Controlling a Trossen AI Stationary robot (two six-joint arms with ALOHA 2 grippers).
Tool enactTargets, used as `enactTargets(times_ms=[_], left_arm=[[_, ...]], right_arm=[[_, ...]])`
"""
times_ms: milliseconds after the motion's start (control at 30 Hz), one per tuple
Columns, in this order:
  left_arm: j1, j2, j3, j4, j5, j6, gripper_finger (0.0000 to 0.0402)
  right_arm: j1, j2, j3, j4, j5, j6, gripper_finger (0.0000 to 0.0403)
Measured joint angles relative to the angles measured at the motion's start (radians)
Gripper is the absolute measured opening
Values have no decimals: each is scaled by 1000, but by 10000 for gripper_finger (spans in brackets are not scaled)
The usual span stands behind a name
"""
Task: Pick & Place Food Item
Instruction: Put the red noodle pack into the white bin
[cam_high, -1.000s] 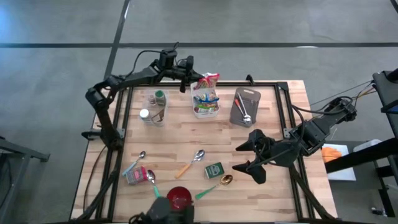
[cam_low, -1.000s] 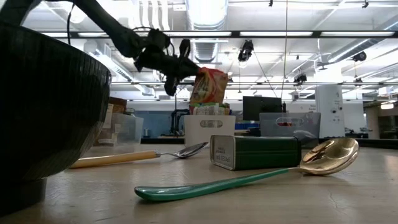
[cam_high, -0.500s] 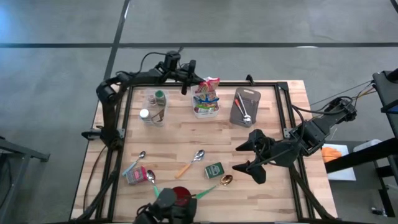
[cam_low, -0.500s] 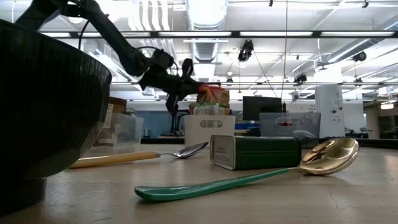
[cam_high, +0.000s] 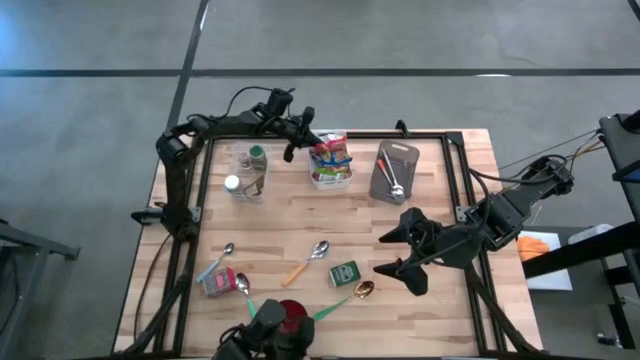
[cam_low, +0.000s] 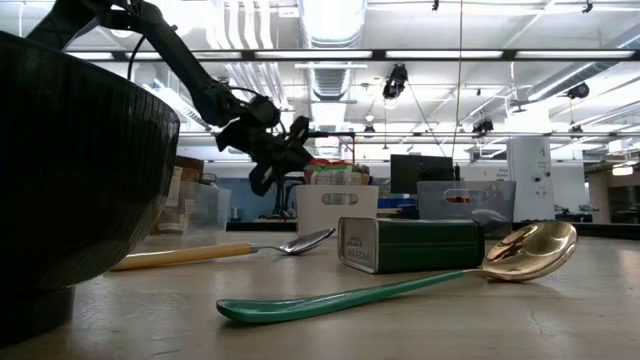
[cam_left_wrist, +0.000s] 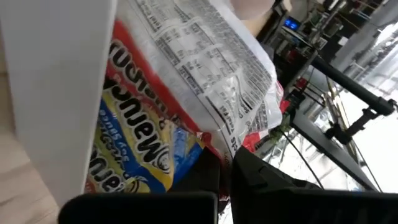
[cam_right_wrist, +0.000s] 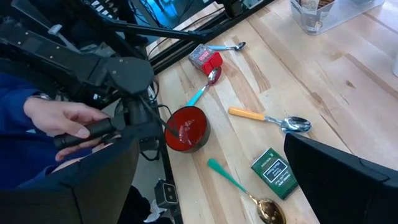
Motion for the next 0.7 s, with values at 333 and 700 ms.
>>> enactTargets(times_ms=[333,700], left_arm=[[2,0,0,-3,-7,-5,11],[-3,0,-1,-5,35,-15,23]], right_arm=[[0,0,0,0,0,0,398],[0,0,0,0,0,0,398]])
